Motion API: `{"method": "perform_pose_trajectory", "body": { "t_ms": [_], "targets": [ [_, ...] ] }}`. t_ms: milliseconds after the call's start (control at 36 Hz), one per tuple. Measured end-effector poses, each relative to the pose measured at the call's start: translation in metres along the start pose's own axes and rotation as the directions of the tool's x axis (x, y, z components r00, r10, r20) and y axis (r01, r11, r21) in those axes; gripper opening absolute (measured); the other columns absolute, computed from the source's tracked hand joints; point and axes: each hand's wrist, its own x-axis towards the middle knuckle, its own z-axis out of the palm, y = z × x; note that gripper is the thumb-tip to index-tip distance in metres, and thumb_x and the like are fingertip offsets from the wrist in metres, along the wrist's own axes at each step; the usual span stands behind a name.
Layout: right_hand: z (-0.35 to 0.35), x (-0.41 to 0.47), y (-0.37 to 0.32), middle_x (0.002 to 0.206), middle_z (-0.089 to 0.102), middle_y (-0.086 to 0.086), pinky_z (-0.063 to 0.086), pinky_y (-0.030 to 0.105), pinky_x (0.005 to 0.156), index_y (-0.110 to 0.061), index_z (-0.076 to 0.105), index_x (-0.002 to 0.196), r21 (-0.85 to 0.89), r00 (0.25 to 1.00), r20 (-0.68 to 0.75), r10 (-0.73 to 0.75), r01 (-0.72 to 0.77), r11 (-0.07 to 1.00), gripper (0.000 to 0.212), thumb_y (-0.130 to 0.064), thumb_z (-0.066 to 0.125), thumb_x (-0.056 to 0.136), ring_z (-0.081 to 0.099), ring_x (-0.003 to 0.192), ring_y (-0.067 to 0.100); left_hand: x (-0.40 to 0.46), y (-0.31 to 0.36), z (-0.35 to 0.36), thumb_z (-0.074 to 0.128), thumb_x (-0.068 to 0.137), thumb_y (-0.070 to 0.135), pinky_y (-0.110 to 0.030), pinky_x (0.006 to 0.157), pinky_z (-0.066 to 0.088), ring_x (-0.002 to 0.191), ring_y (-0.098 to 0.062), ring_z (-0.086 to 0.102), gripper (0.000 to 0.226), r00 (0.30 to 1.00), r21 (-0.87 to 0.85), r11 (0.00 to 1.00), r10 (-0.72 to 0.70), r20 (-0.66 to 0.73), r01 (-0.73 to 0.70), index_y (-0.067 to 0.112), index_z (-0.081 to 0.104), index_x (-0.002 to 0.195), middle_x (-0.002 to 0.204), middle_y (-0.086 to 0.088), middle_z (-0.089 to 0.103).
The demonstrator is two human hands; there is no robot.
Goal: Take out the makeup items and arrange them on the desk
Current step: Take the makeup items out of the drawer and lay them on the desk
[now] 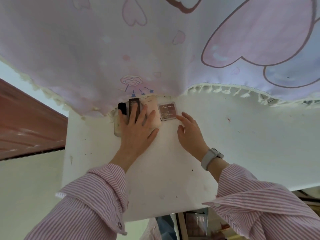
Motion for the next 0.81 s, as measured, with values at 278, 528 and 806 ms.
{"method": "perform_pose_trajectory", "body": {
  "t_ms": [278, 528, 806],
  "targets": [
    [-0.047, -0.131, 0.067, 0.106, 0.052, -0.009, 0.048, 0.014, 0.077, -0.007, 0.06, 0.11, 0.065, 0.983, -0.047, -0.175, 0.178, 0.982, 0.03, -0.004, 0.041, 0.087, 0.059, 0.085, 0.009, -0.112, 0.123, -0.022, 0.048, 0.089, 0.029, -0.047, 0.107, 0.026, 0.127, -0.025, 0.038, 0.042, 0.976, -0.379, 0.925, -0.054, -0.212, -0.031, 0.015, 0.044, 0.128, 0.133, -0.011, 0.052],
    [-0.084, -0.241, 0.178, 0.104, 0.063, 0.002, 0.047, 0.026, 0.072, -0.014, 0.059, 0.112, -0.271, 0.921, 0.388, 0.019, 0.095, 0.958, 0.023, -0.015, 0.045, 0.095, 0.06, 0.085, 0.018, -0.224, 0.234, 0.003, 0.042, 0.09, 0.026, -0.035, 0.086, 0.053, 0.104, -0.019, 0.055, 0.029, 0.993, -0.594, 0.802, 0.018, 0.118, 0.056, 0.016, 0.051, 0.116, 0.114, -0.006, 0.059],
    [-0.063, -0.238, 0.245, 0.139, 0.041, 0.004, 0.035, 0.039, 0.104, -0.02, 0.043, 0.134, -0.475, 0.726, 0.648, 0.228, 0.152, 0.867, 0.045, -0.013, 0.043, 0.089, 0.036, 0.127, 0.025, -0.209, 0.261, 0.069, 0.059, 0.087, 0.032, -0.047, 0.111, 0.02, 0.14, -0.034, 0.01, 0.083, 0.762, -0.177, 0.948, -0.091, 0.642, 0.263, 0.02, 0.004, 0.149, 0.156, -0.008, 0.003]
  ]
}}
